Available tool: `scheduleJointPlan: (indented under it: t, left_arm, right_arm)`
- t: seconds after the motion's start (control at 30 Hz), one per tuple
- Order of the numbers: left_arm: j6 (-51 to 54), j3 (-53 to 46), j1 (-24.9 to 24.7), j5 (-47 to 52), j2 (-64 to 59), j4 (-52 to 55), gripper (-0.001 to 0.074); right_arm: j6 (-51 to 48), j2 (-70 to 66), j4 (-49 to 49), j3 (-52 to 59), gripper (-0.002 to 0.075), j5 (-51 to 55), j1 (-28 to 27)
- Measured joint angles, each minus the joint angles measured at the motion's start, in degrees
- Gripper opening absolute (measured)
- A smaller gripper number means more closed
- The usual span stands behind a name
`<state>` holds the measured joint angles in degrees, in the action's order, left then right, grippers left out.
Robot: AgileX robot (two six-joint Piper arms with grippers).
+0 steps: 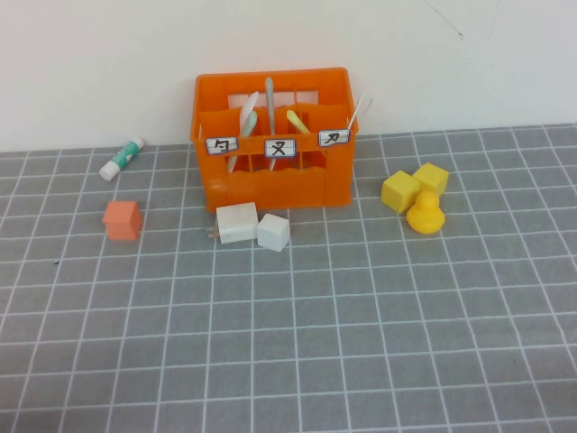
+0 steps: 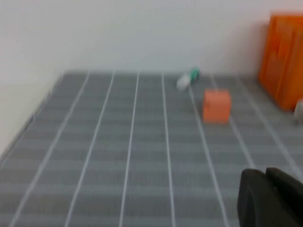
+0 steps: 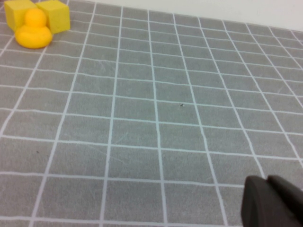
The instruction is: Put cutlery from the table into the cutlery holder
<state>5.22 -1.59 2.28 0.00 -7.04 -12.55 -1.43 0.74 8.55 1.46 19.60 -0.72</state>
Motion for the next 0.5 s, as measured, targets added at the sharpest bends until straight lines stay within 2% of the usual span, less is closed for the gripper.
scheduleJointPlan:
  t: [0.2, 0.5]
  left_arm:
    - [-8.7, 0.0, 5.1, 17.0, 6.4, 6.3, 0.0]
    - [-9.5, 0.2, 5.8, 18.7, 7.6, 8.7, -0.0001]
  right_arm:
    - [0.0, 0.0, 0.0, 0.0, -0.0003, 0.0, 0.0]
    - [0.0, 0.0, 0.0, 0.0, -0.0003, 0.0, 0.0]
